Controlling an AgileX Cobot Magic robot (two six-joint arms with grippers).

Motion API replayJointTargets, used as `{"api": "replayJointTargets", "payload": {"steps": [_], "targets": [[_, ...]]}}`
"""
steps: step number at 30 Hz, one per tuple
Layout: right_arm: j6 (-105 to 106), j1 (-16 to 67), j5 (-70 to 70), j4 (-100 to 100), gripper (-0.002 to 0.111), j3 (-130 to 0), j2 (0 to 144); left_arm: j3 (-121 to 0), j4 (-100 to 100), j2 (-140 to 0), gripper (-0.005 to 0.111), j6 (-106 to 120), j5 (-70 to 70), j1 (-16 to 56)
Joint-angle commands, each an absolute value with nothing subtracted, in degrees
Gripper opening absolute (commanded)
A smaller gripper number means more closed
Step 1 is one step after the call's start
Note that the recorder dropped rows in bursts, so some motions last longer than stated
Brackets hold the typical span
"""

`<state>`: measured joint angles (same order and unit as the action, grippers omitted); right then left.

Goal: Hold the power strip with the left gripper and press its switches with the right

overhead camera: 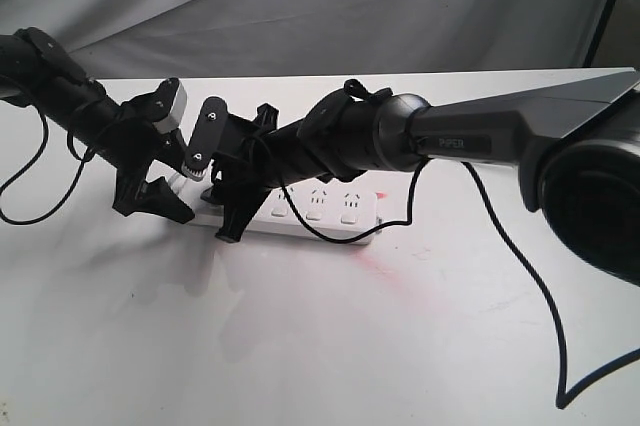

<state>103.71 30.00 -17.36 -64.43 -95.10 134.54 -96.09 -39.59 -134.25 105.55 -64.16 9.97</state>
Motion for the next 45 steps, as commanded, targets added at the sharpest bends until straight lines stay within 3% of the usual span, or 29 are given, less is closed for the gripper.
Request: {"api": "replayJointTargets", "payload": {"steps": [1, 45], "targets": [[104.5, 30.2, -17.0, -64.4, 0.044, -95.4, 134.4, -96.3, -40.0, -134.3, 0.069, 105.0, -62.9, 10.3], [106.3, 30.5, -15.7, -62.0, 0.044, -92.4, 136.4, -96.3, -40.0, -134.3, 0.069, 105.0, -62.9, 10.3]]}}
